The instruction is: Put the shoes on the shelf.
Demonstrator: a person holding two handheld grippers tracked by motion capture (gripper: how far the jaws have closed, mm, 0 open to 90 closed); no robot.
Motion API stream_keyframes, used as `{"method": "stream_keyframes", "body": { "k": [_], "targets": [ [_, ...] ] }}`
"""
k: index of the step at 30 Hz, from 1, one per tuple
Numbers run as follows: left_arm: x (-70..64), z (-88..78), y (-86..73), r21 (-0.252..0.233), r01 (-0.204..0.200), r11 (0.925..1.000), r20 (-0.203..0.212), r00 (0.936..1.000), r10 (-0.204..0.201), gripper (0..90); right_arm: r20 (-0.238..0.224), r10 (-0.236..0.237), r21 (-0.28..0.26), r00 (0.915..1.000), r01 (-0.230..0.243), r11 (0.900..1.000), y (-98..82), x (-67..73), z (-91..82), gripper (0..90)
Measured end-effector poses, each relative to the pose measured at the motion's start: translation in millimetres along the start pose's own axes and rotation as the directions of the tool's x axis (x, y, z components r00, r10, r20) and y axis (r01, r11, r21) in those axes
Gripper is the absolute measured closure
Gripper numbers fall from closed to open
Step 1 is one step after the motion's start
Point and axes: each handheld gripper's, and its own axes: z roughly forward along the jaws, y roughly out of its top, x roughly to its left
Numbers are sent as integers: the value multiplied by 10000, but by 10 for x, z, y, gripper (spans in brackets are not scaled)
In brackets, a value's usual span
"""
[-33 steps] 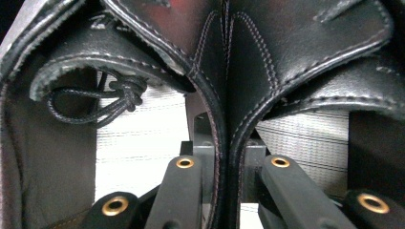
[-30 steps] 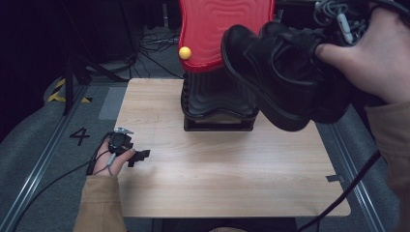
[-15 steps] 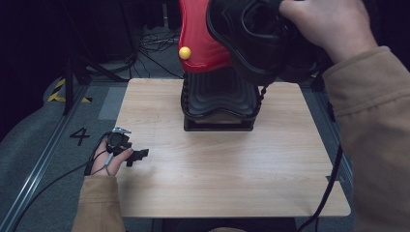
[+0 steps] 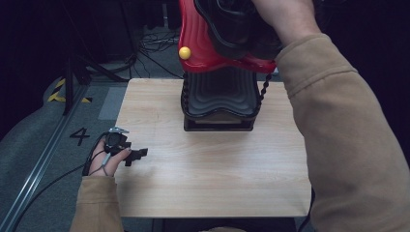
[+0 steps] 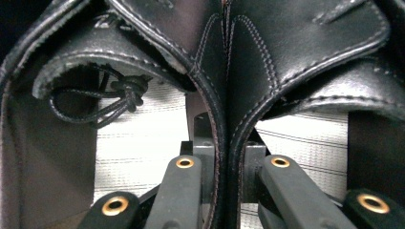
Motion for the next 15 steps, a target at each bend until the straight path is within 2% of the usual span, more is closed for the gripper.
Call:
{"method": "stream_keyframes", "body": {
  "k": [5, 10, 15],
  "targets": [
    [23, -19, -11, -59, 25, 10000, 34, 10000, -25, 220, 472, 103, -335, 9988, -87, 9994, 92, 67, 164, 830],
    [46, -33, -20, -112, 146, 9998, 91, 9999, -145, 220, 726, 134, -688, 9973, -84, 9976, 141, 96, 343, 829],
    [61, -35, -24, -158, 175, 9997, 68, 9998, -174, 220, 970, 140, -790, 9952, -64, 9969, 163, 119, 513, 829]
  ]
}}
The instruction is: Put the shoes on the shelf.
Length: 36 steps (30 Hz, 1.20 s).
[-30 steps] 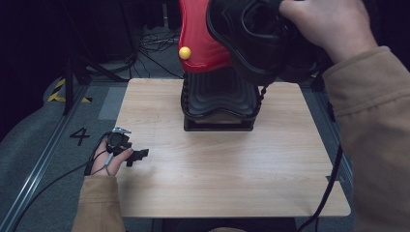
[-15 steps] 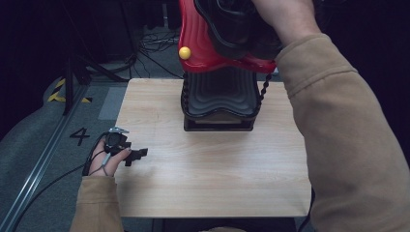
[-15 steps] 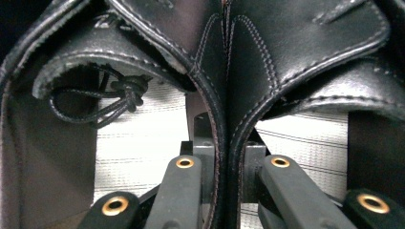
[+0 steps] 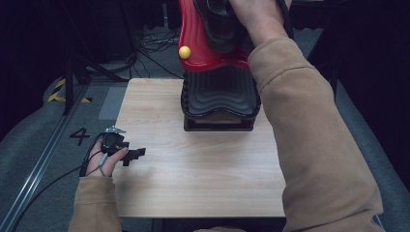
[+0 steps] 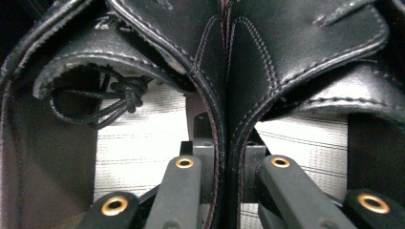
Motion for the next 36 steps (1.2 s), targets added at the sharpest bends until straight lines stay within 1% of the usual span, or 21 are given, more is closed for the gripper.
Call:
{"method": "stream_keyframes", "body": {
  "k": [4, 7, 10, 13, 15, 17, 22, 26, 28, 31, 33, 35, 36],
  "targets": [
    [5, -3, -6, 6, 34, 10000, 38, 10000, -34, 221, 27, 53, -146, 10000, -53, 9999, -4, 17, 90, 828],
    [7, -5, -5, 5, 20, 10000, 52, 10000, -20, 221, 141, 40, -197, 9999, -37, 9998, -23, 31, 198, 827],
    [13, -8, -5, 11, 39, 10000, 69, 10000, -39, 221, -86, 242, -324, 9997, -245, 9992, -29, 24, 248, 826],
    [15, 2, -7, -10, 57, 10000, 58, 10000, -57, 221, -157, 244, -352, 9996, -249, 9991, -27, 40, 261, 824],
    [13, 2, -9, 30, 33, 10000, 70, 10000, -33, 221, -119, 168, -403, 9998, -173, 9990, -27, 54, 272, 823],
    [15, -14, -9, -36, 66, 10000, 82, 9999, -66, 221, -71, 26, -446, 10000, -29, 9990, -39, 69, 323, 821],
    [17, -13, -12, -29, 108, 9999, 80, 9999, -108, 221, -33, -163, -414, 9999, 161, 9990, -63, 35, 368, 818],
    [9, -8, -6, -10, 41, 10000, 98, 9999, -40, 221, -81, -209, -409, 9997, 205, 9990, -77, 29, 375, 813],
    [7, -11, -2, -30, 6, 10000, 47, 10000, -5, 221, 37, -517, -441, 9987, 518, 9977, -103, 62, 385, 801],
    [-3, -9, 1, -8, 7, 10000, 27, 10000, -7, 221, 204, -759, -424, 9969, 767, 9962, -121, 81, 379, 784],
    [-10, -7, 3, -2, -4, 10000, 65, 10000, 4, 221, 39, -699, -469, 9975, 700, 9964, -129, 60, 375, 766],
    [-13, -6, 5, -1, -21, 10000, 58, 10000, 21, 221, 31, -706, -462, 9975, 707, 9964, -131, 50, 375, 756],
    [-17, -5, 5, 11, 10, 10000, 69, 10000, -10, 221, 13, -682, -469, 9977, 682, 9966, -133, 40, 377, 731]
  ]
}}
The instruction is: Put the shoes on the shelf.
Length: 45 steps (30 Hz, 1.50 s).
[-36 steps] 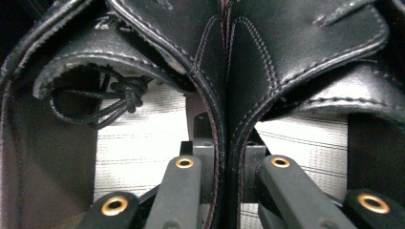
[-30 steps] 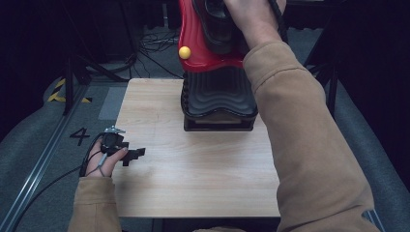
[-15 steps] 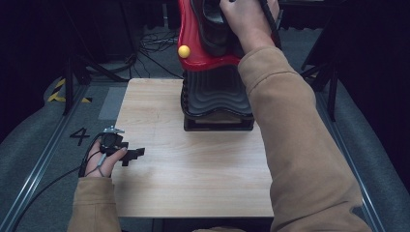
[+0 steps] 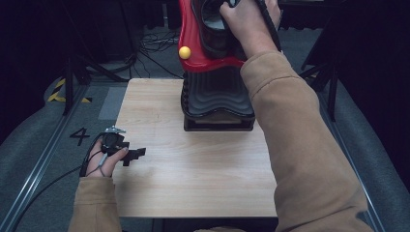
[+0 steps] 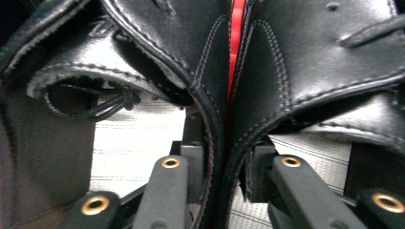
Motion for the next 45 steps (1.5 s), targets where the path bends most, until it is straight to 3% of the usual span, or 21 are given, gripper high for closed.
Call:
{"method": "stream_keyframes", "body": {
  "k": [2, 9, 14, 18, 20, 23, 28, 33, 34, 39, 43, 45],
  "targets": [
    [-3, 2, 1, 27, -10, 10000, -7, 10000, 10, 221, -19, 0, -41, 10000, -1, 10000, -8, -12, -6, 681],
    [-24, -1, 12, 31, -89, 10000, -37, 10000, 89, 221, -6, -150, -201, 9999, 150, 9997, -46, -5, -27, 646],
    [-36, 0, 15, 16, -143, 9999, -32, 9999, 143, 221, -377, -6, -319, 9993, -7, 9995, -73, -31, -99, 603],
    [-51, -9, 12, 29, -167, 9999, -77, 9998, 167, 221, -652, 77, -478, 9978, -109, 9988, -88, -95, -228, 574],
    [-58, -21, 8, -44, -212, 9998, -84, 9997, 212, 221, -1115, 113, -642, 9937, -185, 9978, -105, -135, -350, 557],
    [-65, -34, 0, 0, -271, 9996, -141, 9995, 271, 221, -1328, -36, -731, 9911, -62, 9973, -129, -186, -465, 548],
    [-65, -69, -26, -27, -240, 9997, -209, 9995, 240, 221, -1744, -215, -902, 9844, 58, 9959, -217, -344, -663, 539],
    [-61, -99, -61, 61, -181, 9998, -311, 9993, 183, 221, -2258, -743, -888, 9713, 555, 9945, -480, -655, -937, 524],
    [-61, -99, -61, 61, -181, 9998, -311, 9993, 183, 221, -2258, -743, -888, 9713, 555, 9945, -480, -655, -937, 524],
    [-81, -101, -40, 143, -298, 9995, -312, 9991, 303, 217, -2516, -782, -876, 9647, 578, 9945, -682, -965, -1117, 516],
    [-105, -90, -10, 181, -334, 9993, -300, 9990, 339, 217, -2517, -755, -824, 9649, 563, 9950, -840, -1217, -1266, 505],
    [-106, -88, -8, 182, -331, 9993, -291, 9990, 337, 217, -2549, -831, -761, 9634, 657, 9949, -871, -1252, -1286, 503]
  ]
}}
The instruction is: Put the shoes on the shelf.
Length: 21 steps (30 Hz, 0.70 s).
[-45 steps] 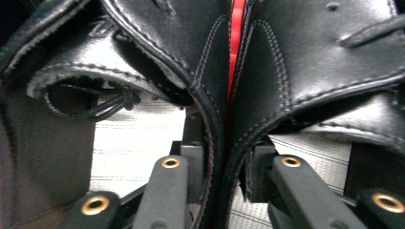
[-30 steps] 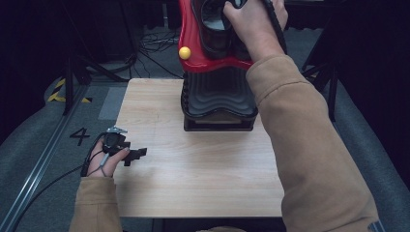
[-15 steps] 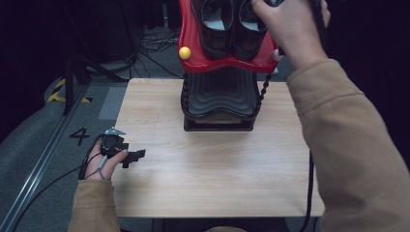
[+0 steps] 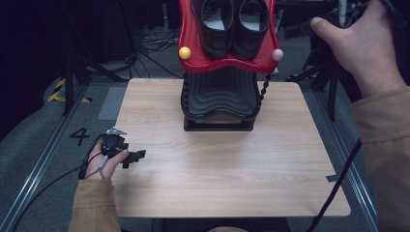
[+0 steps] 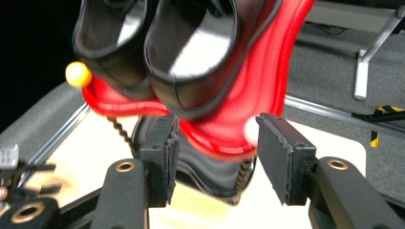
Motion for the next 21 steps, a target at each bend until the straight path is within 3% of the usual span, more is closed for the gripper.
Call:
{"method": "stream_keyframes", "body": {
  "k": [4, 10, 21],
  "targets": [
    [2, -19, 6, -99, 8, 10000, 10, 10000, -8, 217, 165, -156, 143, 9997, 154, 9998, -130, -87, -66, 484],
    [-11, -49, 0, -167, -31, 9999, 25, 10000, 32, 217, -23, -260, 130, 9997, 260, 9996, -294, -184, -100, 466],
    [-79, -198, -183, -143, -83, 9999, -148, 9999, 81, 218, -1355, -787, 415, 9876, 850, 9955, -1030, -348, 180, 450]
  ]
}}
